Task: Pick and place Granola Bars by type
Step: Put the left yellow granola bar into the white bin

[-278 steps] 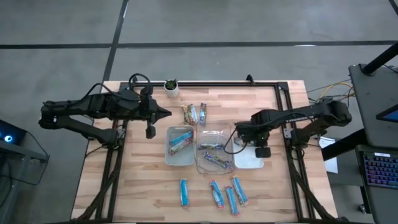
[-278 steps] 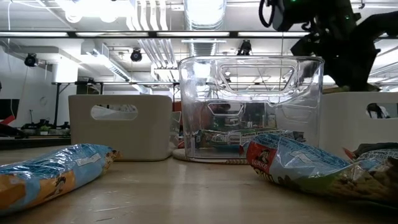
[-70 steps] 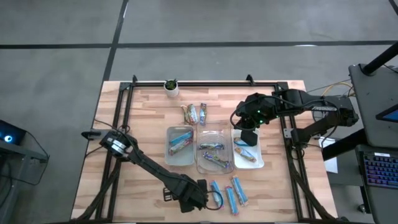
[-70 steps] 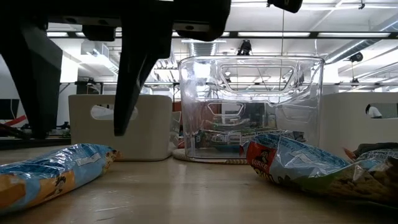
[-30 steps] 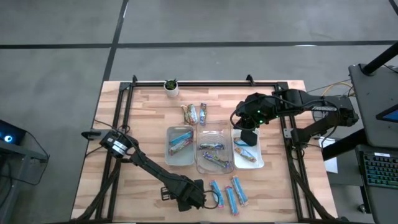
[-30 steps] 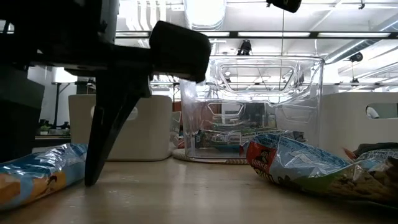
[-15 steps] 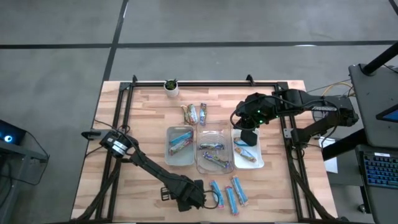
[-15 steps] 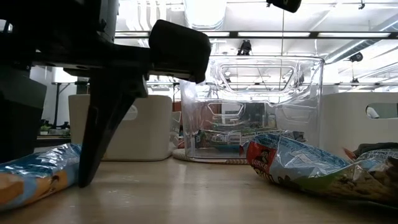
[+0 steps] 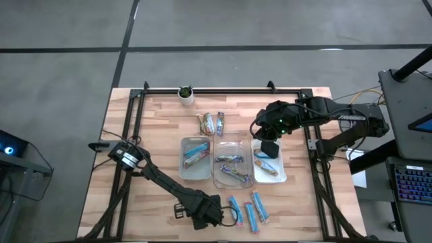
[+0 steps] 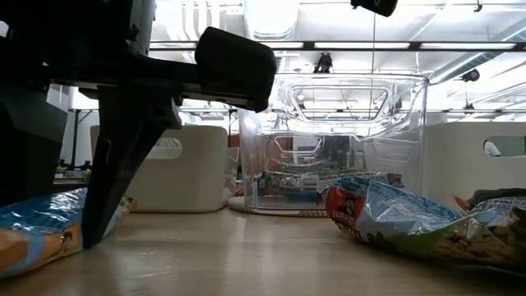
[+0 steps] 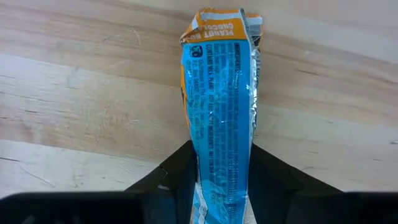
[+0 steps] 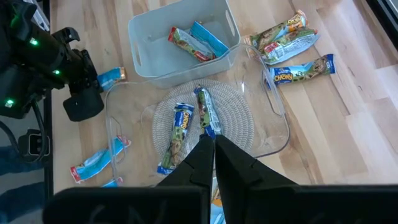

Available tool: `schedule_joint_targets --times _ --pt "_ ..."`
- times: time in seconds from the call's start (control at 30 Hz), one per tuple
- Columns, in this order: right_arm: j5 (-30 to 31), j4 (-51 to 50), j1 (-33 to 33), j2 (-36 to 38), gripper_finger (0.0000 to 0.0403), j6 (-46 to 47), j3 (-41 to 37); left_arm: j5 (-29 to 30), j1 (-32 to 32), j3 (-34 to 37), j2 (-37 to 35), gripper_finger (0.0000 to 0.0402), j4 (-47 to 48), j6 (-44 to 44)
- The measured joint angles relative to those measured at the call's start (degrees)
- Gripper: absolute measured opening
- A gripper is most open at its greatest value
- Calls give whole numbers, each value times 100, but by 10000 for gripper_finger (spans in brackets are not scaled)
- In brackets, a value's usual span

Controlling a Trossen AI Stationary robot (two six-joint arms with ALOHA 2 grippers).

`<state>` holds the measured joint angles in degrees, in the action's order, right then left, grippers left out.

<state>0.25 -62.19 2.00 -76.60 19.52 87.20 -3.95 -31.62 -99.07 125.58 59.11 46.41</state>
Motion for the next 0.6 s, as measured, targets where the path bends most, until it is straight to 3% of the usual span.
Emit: schedule_joint_targets --times 0.6 --pt "-2 0 0 0 9 -35 0 150 26 -2 -505 105 129 -355"
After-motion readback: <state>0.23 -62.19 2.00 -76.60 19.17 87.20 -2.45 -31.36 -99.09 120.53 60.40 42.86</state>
